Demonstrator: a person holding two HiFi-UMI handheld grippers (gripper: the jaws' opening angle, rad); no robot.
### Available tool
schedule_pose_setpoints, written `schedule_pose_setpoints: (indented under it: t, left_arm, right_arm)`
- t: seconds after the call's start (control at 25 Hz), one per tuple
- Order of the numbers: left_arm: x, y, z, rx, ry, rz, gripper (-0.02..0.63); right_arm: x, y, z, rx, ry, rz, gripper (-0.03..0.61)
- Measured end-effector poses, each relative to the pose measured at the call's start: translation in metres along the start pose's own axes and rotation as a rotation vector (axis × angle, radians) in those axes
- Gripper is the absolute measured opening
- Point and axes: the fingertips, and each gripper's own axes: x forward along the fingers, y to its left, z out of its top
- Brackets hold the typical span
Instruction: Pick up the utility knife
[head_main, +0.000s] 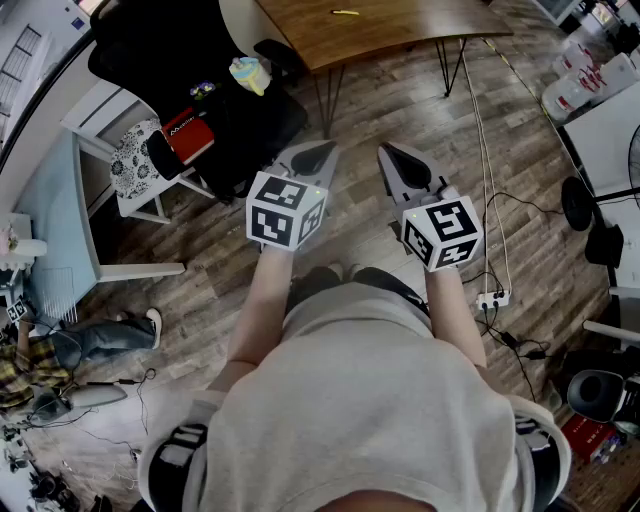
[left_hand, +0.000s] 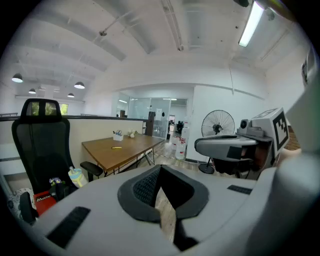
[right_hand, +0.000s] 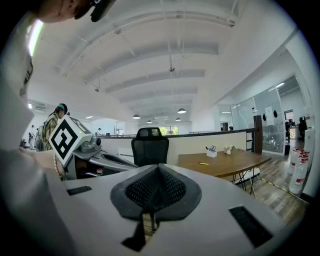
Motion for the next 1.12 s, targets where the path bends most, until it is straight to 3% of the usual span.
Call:
schedule_pose_setpoints:
  t: [0.56,0.76,1.0,1.08,1.12]
  left_arm:
    - [0.014,-0.013,0.004,0.026,-0.003,-0.015,0.015]
    - [0.016,-0.022,0.008,0.014,-0.039,-0.066,0.015]
    - [0.028,-0.027,0.007,0.008,-0.034,-0.056,0.015]
    - [0.033,-0.029,0.008,0.012,-0.034,-0.051,0.015]
    - [0.036,-0.031,0.009,0.014,-0.035,-0.049,0.015]
  right_arm:
    - [-0.001,-0.009,-0.006,0.008,0.009,0.007,0.009]
    - [0.001,-0.016,-0.011,0.044,0.02,0.019,0.011]
    - [-0.005,-0.036,-0.014,0.002,0.035,0.004,0.012]
    - [-0.008,-0.043,-0.013,0.007,0.021,0.009,0.09]
    - [-0.01,-0.047,-0.012,-0.002,0.016,0.007,0.098]
